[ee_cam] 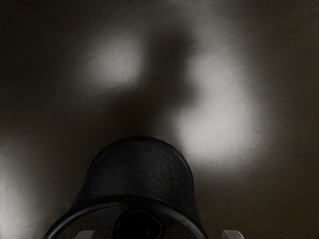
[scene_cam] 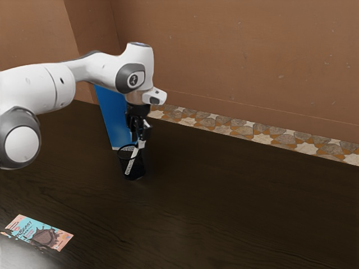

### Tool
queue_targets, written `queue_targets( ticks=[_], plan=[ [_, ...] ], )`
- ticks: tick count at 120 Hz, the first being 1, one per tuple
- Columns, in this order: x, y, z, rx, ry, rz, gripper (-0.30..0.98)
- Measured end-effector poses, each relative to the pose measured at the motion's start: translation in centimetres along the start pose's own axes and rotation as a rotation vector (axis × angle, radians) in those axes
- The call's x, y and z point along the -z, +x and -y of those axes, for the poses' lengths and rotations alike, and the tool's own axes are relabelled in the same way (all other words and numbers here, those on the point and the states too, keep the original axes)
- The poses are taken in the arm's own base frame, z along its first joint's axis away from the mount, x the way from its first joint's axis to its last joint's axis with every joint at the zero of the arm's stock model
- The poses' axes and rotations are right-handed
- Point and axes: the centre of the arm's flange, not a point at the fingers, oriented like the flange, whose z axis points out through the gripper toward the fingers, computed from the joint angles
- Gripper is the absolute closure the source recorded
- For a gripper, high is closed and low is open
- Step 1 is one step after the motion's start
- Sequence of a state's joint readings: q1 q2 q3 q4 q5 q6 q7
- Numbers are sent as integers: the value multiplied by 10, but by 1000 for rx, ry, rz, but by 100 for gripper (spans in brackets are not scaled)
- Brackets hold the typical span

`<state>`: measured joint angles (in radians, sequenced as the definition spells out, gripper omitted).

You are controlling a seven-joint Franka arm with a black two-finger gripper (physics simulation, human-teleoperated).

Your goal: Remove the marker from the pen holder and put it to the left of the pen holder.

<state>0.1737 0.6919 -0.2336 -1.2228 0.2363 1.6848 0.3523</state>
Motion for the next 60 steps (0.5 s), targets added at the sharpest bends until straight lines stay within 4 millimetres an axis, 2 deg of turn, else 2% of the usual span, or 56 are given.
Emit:
queue_targets(
  ticks=[60],
  plan=[
    [-20, 12, 16, 16, 17, -44, 42]
  ],
)
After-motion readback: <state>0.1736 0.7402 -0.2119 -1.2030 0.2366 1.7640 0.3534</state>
